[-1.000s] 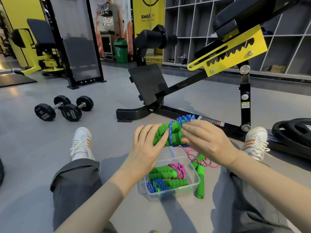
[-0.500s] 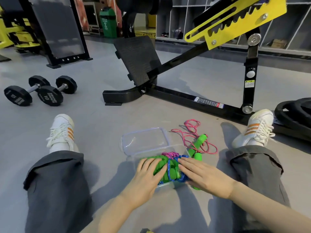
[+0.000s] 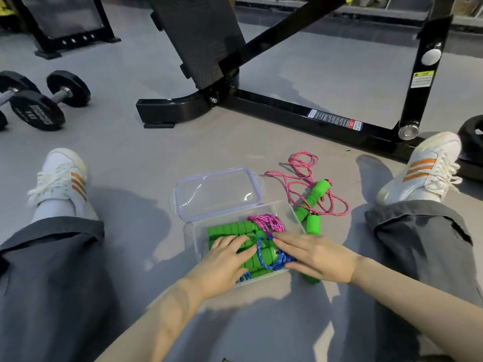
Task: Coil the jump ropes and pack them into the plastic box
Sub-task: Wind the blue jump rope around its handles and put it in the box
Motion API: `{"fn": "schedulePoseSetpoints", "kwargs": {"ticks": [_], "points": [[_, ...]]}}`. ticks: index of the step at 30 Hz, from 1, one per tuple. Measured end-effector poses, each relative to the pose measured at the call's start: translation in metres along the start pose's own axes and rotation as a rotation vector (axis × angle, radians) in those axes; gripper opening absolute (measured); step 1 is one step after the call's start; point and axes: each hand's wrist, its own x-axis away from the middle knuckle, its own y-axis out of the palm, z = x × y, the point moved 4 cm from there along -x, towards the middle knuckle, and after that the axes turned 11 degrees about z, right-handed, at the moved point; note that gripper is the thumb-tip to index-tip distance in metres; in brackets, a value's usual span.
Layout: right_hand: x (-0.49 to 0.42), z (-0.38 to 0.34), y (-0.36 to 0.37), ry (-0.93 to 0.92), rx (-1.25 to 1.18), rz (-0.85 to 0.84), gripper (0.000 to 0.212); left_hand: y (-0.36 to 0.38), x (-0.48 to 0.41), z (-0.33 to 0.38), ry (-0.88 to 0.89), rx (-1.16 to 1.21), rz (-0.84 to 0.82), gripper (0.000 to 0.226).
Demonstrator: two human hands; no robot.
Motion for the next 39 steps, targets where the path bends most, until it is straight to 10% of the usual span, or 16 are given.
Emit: {"fn": "schedulePoseSetpoints", "kwargs": {"ticks": [16,29,34,39], "points": [[-0.007,0.019,0.011,0.371,-0.389,-0.322,0.045,0.004,0.013,0.015,-0.145,-0.084,0.049,0.040],[0.010,0.017,0.021,0.029,0.043,0.020,0.043,0.006,0.016,0.038,-0.139,-0.216,-0.084,0.087],[0.023,0.015,0.029,0.004,0.131,-0.121,0.069,0.013,0.020,0.044,-0.194,-0.215,-0.145,0.096],[0.020,0.001,0.033,0.004,0.235,0.103,0.045,0.011,0.021,0.043,-0.191,-0.140,-0.160,0.091]]}}
